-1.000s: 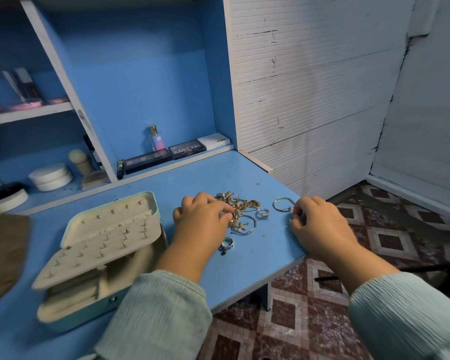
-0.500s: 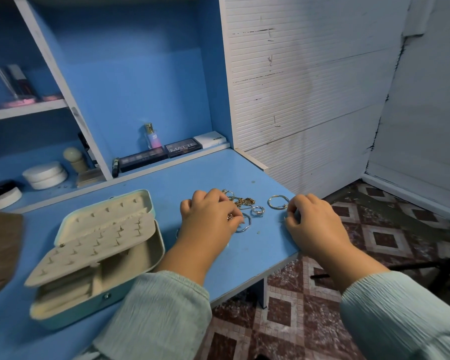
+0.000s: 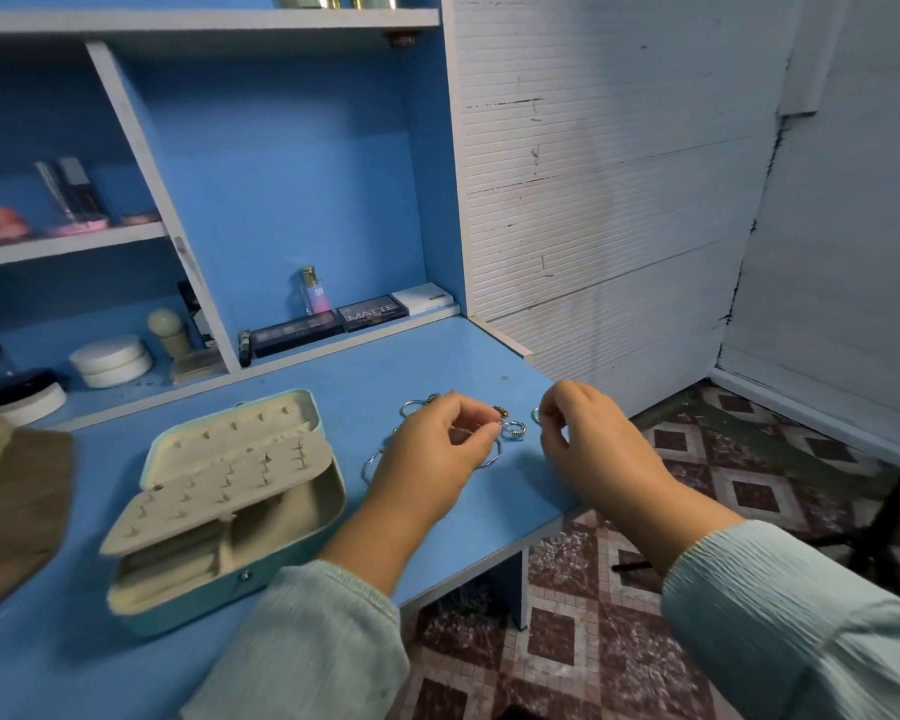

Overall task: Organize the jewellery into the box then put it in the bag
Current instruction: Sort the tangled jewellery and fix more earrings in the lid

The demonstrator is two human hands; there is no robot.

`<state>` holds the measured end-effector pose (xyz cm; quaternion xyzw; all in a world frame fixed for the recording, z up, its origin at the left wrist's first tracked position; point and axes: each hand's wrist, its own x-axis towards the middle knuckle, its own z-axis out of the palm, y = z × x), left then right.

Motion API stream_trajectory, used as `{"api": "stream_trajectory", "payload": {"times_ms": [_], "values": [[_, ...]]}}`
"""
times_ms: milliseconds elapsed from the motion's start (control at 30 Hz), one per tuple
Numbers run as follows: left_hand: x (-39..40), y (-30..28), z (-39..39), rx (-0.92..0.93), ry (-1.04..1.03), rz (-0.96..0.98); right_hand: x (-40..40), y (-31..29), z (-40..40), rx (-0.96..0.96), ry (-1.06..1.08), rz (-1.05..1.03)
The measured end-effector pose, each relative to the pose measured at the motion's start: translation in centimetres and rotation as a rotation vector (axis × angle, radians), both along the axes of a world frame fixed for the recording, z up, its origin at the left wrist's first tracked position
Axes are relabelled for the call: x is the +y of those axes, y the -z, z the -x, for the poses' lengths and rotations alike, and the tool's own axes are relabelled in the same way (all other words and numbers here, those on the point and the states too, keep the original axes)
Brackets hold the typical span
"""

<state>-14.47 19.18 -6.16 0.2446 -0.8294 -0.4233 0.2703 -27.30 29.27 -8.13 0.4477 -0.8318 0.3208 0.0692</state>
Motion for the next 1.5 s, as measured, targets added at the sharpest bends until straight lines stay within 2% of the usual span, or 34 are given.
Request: {"api": "stream_trajectory", "payload": {"times_ms": [167, 233, 633, 1000, 1200, 1400, 1500], "values": [[0.2, -0.4, -3.5, 0.095, -0.036, -0.222, -1.2, -1.4, -3.8, 0.008, -0.163, 0.050], [0.4, -0.7, -5.3, 0.115, -0.040, -0.238, -1.8, -2.0, -5.6, -0.015, -0.234, 0.069], [-1.6, 0.5, -14.7, 0.095, -0.301, 0.169, -6.0, -4.1, -14.4, -0.400, -0.418, 0.059], [-5.7, 0.0, -19.1, 0.141, -0.474, 0.271, -10.7, -4.6, -16.1, -0.446, -0.339, 0.318], [-9.7, -1.2, -19.2, 0.014, -0.483, 0.346, -13.6, -4.8, -14.7, -0.327, -0.372, 0.352], [-12.9, -1.1, -18.6, -0.135, -0.377, 0.490, -15.9, -4.6, -13.3, -0.390, -0.377, 0.349], [-13.8, -0.2, -18.4, -0.158, -0.402, 0.614, -16.6, -4.7, -12.8, -0.443, -0.367, 0.331]]}}
